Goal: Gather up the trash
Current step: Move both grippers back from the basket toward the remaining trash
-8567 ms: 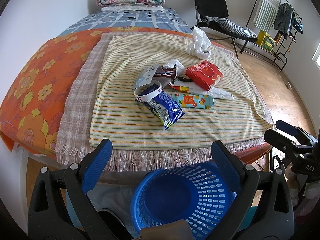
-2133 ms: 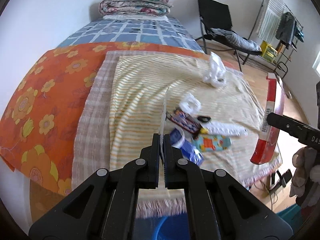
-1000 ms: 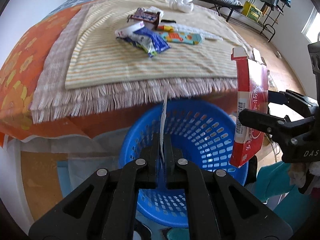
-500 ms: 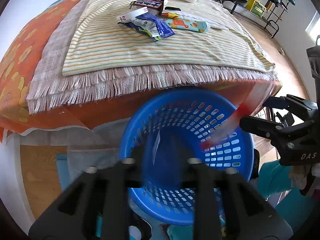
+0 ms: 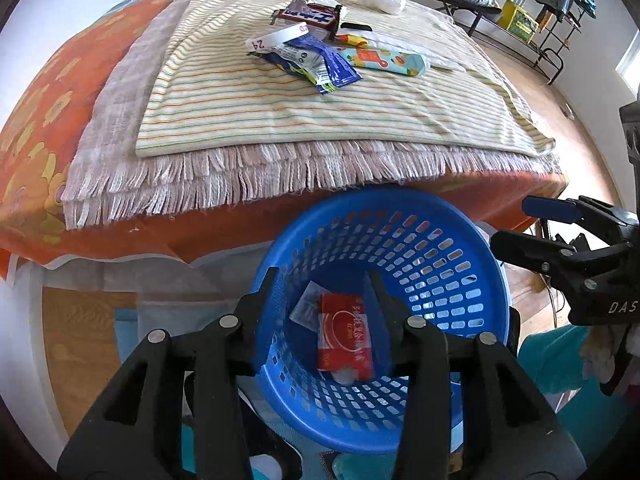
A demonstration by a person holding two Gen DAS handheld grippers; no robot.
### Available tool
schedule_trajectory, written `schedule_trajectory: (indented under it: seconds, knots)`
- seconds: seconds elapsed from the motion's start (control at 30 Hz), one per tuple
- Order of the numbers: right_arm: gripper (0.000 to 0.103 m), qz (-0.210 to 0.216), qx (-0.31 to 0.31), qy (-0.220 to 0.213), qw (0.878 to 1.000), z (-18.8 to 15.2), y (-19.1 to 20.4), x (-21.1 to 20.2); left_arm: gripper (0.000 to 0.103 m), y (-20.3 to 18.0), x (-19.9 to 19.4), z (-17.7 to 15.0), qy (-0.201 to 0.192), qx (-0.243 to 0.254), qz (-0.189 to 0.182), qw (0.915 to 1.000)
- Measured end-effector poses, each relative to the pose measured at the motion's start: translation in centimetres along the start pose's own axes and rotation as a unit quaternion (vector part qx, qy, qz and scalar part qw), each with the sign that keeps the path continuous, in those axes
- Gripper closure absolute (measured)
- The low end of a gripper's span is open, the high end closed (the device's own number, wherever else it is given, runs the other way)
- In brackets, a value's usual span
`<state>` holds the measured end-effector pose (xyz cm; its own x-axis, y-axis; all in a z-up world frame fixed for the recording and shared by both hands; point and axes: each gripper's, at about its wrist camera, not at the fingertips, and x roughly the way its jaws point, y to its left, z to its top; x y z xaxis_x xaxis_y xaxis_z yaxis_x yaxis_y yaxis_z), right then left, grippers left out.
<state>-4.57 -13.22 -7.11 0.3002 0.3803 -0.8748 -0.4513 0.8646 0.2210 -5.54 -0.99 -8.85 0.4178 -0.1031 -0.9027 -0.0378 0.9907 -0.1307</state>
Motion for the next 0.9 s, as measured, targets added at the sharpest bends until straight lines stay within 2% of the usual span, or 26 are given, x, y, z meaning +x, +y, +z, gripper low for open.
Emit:
schedule_trajectory:
  seconds: [0.3, 0.43, 0.9]
  knots:
    - [0.014, 0.0, -0.001, -0.009, 1.0, 0.6, -0.3, -0.3, 0.061, -0.2, -0.2, 0.9, -0.007, 0.005, 0.014, 0.9999]
    - [0.012, 0.0, -0.002, -0.015, 1.0, 1.1, -0.4, -0.6, 0.05, -0.3, -0.9, 1.8, -0.021, 0.009, 0.022, 0.9995]
    - [0.008, 0.002, -0.003, -0.068, 0.998, 5.3, -1.7, -3.4, 0.049, 0.4, -3.5, 7.5, -0.059, 0.007, 0.045, 0.9972]
